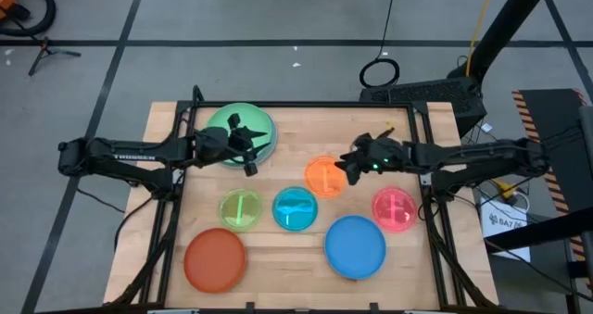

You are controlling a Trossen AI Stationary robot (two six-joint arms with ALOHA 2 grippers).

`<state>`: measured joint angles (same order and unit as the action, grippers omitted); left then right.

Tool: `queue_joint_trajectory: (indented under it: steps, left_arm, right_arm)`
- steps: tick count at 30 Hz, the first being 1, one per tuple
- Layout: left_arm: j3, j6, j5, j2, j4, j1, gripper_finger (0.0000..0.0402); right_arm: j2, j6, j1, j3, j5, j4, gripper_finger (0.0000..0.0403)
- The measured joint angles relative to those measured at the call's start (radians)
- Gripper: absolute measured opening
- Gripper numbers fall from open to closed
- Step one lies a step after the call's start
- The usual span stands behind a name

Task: Stack plastic plates
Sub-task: Stack the orange plate on top of the green plate

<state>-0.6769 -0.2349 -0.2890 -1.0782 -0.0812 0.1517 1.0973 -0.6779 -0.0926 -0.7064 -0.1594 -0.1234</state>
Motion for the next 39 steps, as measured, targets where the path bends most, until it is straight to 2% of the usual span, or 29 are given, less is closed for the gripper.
queue_joint_trajectory:
  steps: [5, 10, 22, 27, 34, 36, 39]
  left_arm:
    - [0.000, -0.010, 0.000, 0.006, 0.014, 0.012, 0.0150]
    - [0.000, 0.017, 0.000, 0.006, 0.033, 0.017, 0.0150]
    - [0.000, 0.066, 0.000, 0.006, 0.061, 0.019, 0.0150]
    - [0.000, 0.147, 0.000, 0.006, 0.135, 0.004, 0.0150]
    - [0.000, 0.316, 0.092, 0.005, 0.258, -0.088, 0.0150]
    - [0.000, 0.371, 0.112, 0.005, 0.284, -0.125, 0.0150]
    - [0.000, 0.454, 0.126, 0.005, 0.322, -0.188, 0.0150]
  right_arm:
    - [0.108, -0.049, -0.006, -0.111, 0.001, -0.205, 0.0178]
    - [0.186, -0.093, -0.019, -0.138, -0.042, -0.342, 0.0178]
    - [0.277, -0.059, -0.043, -0.138, -0.049, -0.362, 0.0178]
    - [0.270, 0.075, -0.019, -0.138, -0.065, -0.341, 0.0178]
    - [0.265, 0.317, 0.129, -0.138, -0.295, -0.173, 0.0178]
    - [0.265, 0.380, 0.161, -0.138, -0.333, -0.128, 0.0178]
    - [0.265, 0.487, 0.196, -0.138, -0.336, -0.068, 0.0178]
